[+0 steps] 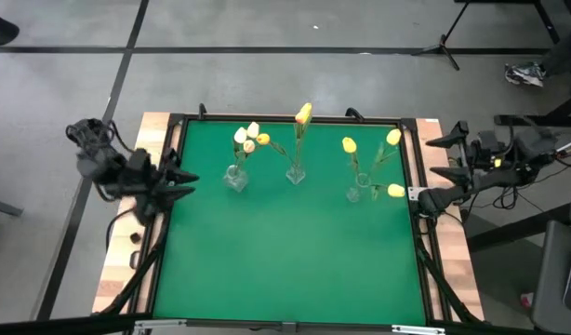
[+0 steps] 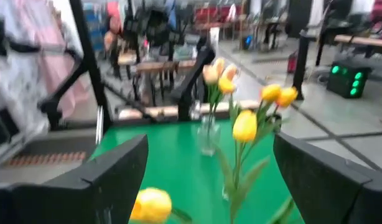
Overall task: Sort flowers into vase by color
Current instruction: Return to Home Position
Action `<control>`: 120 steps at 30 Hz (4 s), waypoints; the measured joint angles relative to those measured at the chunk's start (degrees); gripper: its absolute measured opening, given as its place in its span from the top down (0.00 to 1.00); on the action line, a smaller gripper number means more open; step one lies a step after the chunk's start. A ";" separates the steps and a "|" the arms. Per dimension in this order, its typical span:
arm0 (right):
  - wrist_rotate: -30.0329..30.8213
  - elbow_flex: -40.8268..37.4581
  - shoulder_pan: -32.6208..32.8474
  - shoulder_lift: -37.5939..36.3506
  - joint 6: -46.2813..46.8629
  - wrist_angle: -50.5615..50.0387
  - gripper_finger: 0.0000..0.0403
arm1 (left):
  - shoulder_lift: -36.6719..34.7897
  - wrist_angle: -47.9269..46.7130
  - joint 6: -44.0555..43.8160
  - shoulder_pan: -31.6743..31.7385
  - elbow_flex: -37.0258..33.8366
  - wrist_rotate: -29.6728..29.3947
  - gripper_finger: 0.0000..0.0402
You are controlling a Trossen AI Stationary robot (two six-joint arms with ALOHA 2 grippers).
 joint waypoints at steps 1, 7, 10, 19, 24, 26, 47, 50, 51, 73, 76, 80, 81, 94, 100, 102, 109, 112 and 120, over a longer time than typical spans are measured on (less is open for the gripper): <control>-0.31 0.07 0.00 0.00 -0.04 -1.53 0.14 | -1.53 -1.02 -0.93 0.01 0.00 3.01 0.64; 1.34 -3.93 0.00 -3.67 0.57 0.53 0.14 | -8.65 -5.70 -2.17 0.02 0.00 20.76 0.64; 0.48 -6.36 0.00 -7.48 0.57 3.62 0.14 | -10.97 -7.34 0.03 0.02 0.00 24.85 0.64; -4.09 -14.80 0.00 -14.97 0.92 9.93 0.14 | -16.78 -9.82 1.84 0.04 -6.61 24.35 0.64; -3.41 -20.32 -0.03 -15.00 0.88 14.94 0.14 | -20.77 -2.60 1.01 0.02 -15.15 25.25 0.64; -3.27 -22.49 -0.04 -15.02 0.91 18.41 0.14 | -22.78 0.16 0.93 0.04 -19.14 26.59 0.64; -1.50 -42.84 -0.02 -15.08 6.34 38.18 0.14 | -36.06 26.66 -0.67 0.07 -45.60 33.92 0.64; -1.86 -44.95 0.01 -15.10 6.43 40.91 0.14 | -36.06 27.58 -1.11 0.05 -46.95 36.77 0.64; -1.86 -45.74 -0.01 -15.10 6.43 41.79 0.14 | -36.06 27.99 -1.29 0.06 -47.12 37.21 0.64; -2.35 -46.26 0.01 -15.13 6.76 43.15 0.14 | -36.06 30.51 -2.70 0.02 -47.12 51.21 0.64; -1.55 -42.54 0.01 -15.10 7.63 37.44 0.14 | -36.06 30.51 -2.32 0.02 -47.12 51.22 0.64; -2.90 -36.62 0.01 -15.10 7.42 27.76 0.14 | -36.06 30.51 -1.86 0.02 -47.12 51.54 0.64; -3.18 -35.11 0.01 -15.10 7.31 25.01 0.14 | -36.06 30.51 -1.43 0.02 -47.12 51.69 0.64; -4.82 -40.26 0.01 -15.10 13.12 22.65 0.14 | -36.06 30.10 -5.54 0.02 -47.12 51.23 0.64; -6.36 -49.45 0.01 -15.13 10.84 36.23 0.14 | -36.06 29.42 -2.31 0.04 -47.12 53.11 0.64; -6.71 -51.84 0.01 -15.15 10.75 38.01 0.14 | -36.06 29.46 -2.32 0.04 -47.12 55.15 0.64; -6.81 -59.74 0.01 -15.17 10.23 48.58 0.14 | -36.06 27.99 7.22 0.04 -47.12 65.42 0.64; -6.85 -62.22 0.01 -15.13 7.85 54.29 0.14 | -36.04 25.36 10.90 0.07 -47.12 65.66 0.64; -5.30 -62.25 -0.06 -14.31 6.56 54.20 0.14 | -36.04 24.32 10.99 1.17 -47.12 61.04 0.64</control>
